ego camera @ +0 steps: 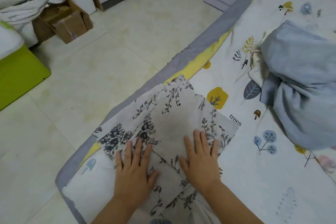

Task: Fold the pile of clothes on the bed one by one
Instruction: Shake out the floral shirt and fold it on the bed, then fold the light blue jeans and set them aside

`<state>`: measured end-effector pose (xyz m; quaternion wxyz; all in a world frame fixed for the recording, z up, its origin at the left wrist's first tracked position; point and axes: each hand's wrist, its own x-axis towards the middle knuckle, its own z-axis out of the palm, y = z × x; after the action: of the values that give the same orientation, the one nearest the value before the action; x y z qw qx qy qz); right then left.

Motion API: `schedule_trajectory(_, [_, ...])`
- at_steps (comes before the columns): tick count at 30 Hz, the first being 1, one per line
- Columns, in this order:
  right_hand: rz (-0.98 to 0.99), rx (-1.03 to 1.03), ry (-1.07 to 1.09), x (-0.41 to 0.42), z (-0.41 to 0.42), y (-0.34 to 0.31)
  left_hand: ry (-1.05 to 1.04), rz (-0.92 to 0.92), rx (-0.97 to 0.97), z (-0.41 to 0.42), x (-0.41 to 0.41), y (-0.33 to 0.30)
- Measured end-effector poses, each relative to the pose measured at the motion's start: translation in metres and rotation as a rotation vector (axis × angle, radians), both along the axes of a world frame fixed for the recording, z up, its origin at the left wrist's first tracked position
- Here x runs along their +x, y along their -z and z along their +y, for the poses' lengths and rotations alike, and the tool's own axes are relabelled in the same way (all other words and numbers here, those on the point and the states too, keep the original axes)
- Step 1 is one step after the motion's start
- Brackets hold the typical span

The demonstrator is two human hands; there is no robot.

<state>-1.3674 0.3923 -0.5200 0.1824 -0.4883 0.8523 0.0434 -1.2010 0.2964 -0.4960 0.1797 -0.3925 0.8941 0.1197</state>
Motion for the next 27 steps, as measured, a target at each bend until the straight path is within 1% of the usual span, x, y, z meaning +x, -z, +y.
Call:
schedule_trajectory(2, [-0.064,0.031,-0.015,0.001,0.005,-0.007,0.002,-0.097,0.01,-0.003,-0.004,-0.01])
schedule_trajectory(3, [-0.104,0.02,-0.014,-0.001,0.005,-0.014,0.004,-0.16,0.0,-0.005,-0.009,-0.015])
schedule_trajectory(4, [-0.148,-0.009,-0.009,-0.005,0.005,-0.022,0.014,-0.183,-0.01,-0.008,-0.017,-0.02])
schedule_trajectory(6, [-0.214,-0.101,0.004,-0.013,0.006,-0.039,0.023,-0.115,0.0,-0.011,-0.032,-0.033])
schedule_trajectory(8, [-0.243,-0.176,0.035,-0.023,0.012,-0.058,0.044,0.036,0.03,-0.011,-0.054,-0.052])
schedule_trajectory(11, [-0.287,-0.175,0.128,-0.044,0.03,-0.087,0.077,0.209,0.111,-0.008,-0.093,-0.08])
schedule_trajectory(14, [-0.313,-0.168,0.247,-0.069,0.062,-0.11,0.142,0.303,0.152,0.006,-0.132,-0.104])
schedule_trajectory(18, [-0.287,-0.115,0.378,-0.107,0.119,-0.134,0.285,0.373,0.158,0.036,-0.178,-0.122])
schedule_trajectory(21, [-0.248,-0.084,0.482,-0.138,0.168,-0.149,0.361,0.362,0.193,0.069,-0.215,-0.134])
schedule_trajectory(27, [-0.187,-0.055,0.621,-0.199,0.253,-0.169,0.475,0.385,0.192,0.135,-0.284,-0.139])
